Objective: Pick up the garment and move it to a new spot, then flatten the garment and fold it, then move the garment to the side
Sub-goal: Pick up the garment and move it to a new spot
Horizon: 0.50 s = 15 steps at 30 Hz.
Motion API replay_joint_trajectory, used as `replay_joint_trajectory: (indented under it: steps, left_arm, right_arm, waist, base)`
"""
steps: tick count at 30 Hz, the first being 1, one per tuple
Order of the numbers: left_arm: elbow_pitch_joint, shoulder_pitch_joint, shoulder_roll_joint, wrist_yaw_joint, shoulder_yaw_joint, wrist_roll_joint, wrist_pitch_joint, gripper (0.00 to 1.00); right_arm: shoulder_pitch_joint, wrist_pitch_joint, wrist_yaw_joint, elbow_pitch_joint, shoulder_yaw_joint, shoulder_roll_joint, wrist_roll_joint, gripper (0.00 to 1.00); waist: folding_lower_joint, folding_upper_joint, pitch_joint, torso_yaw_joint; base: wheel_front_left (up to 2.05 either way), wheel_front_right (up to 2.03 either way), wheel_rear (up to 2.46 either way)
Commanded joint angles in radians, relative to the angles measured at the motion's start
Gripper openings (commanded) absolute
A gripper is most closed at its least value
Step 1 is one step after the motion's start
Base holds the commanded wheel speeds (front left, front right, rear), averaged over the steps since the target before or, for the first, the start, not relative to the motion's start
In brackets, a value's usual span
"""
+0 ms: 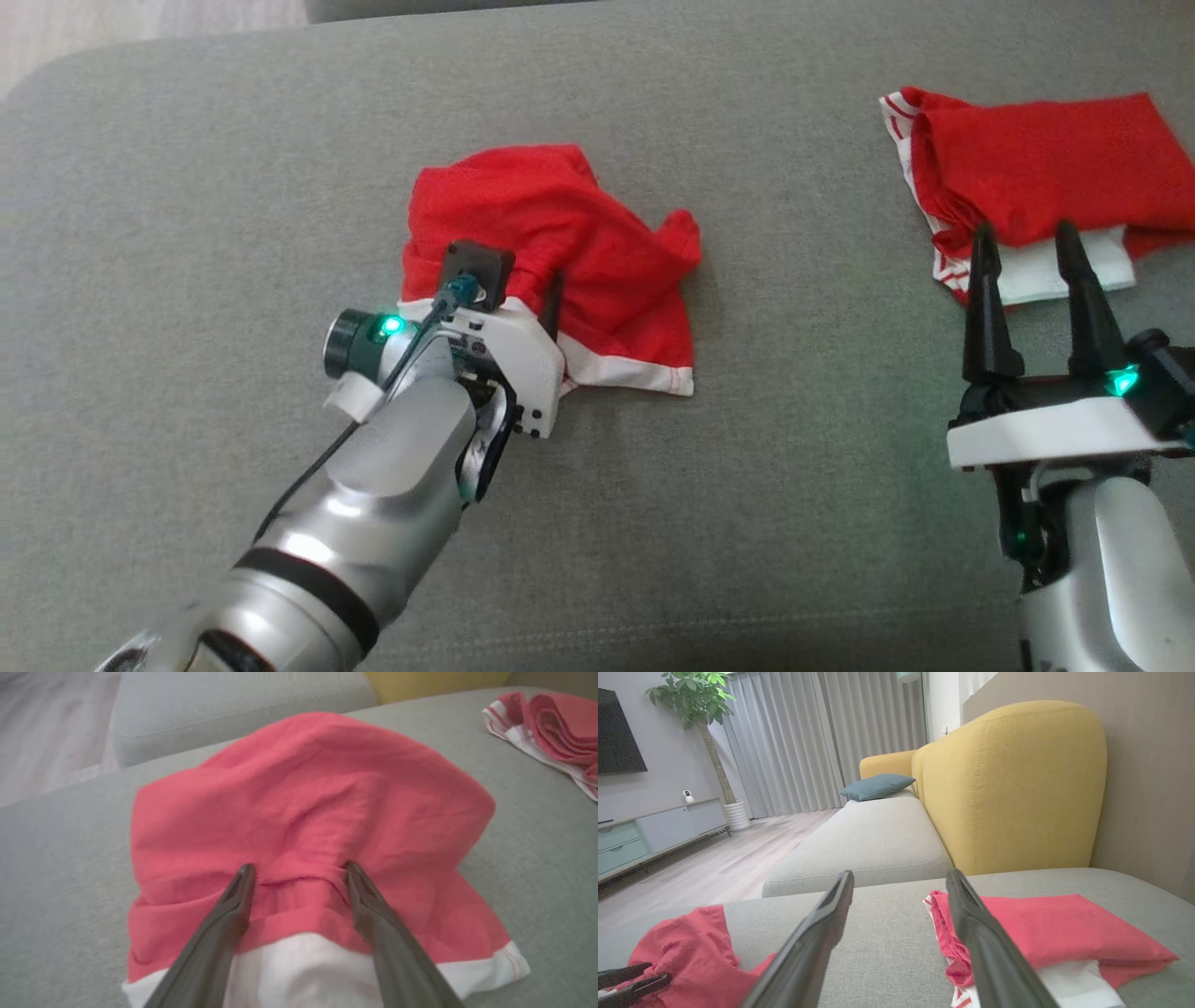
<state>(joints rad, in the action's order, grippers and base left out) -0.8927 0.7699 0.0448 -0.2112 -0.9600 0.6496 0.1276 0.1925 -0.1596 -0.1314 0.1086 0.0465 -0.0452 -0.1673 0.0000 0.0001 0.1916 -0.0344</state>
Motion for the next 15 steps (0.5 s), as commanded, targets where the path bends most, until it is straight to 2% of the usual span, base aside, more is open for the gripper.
replay_joint_trajectory:
  steps: [1, 7, 10, 14, 15]
  left_arm:
    - [0.012, 0.073, 0.008, 0.001, 0.024, 0.001, 0.031, 1.00]
    - [0.033, 0.097, 0.022, 0.012, 0.057, 0.017, 0.104, 1.00]
    - [0.074, 0.088, 0.062, 0.006, 0.086, 0.022, 0.121, 1.00]
    - [0.164, 0.027, 0.152, -0.023, 0.144, 0.026, 0.131, 1.00]
    - [0.164, 0.027, 0.152, -0.023, 0.144, 0.026, 0.131, 1.00]
  right_arm:
    - [0.022, -0.007, 0.001, -0.029, -0.024, -0.005, 0.001, 1.00]
    - [-0.008, -0.010, 0.001, -0.008, -0.011, -0.005, 0.004, 1.00]
    - [-0.026, -0.011, 0.001, 0.005, -0.010, -0.005, 0.005, 1.00]
    - [-0.052, -0.011, 0.001, 0.018, -0.013, -0.005, 0.006, 1.00]
    - [-0.052, -0.011, 0.001, 0.018, -0.013, -0.005, 0.006, 1.00]
  waist:
    - [0.0000, -0.0001, -0.012, 0.016]
    - [0.0000, -0.0001, -0.069, 0.085]
    - [0.0000, -0.0001, -0.100, 0.121]
    - [0.0000, -0.0001, -0.136, 0.165]
    - [0.0000, -0.0001, -0.136, 0.165]
  base:
    - [0.00, 0.00, 0.00]
    - [0.00, 0.00, 0.00]
    - [0.00, 0.00, 0.00]
    - [0.00, 0.00, 0.00]
    - [0.00, 0.00, 0.00]
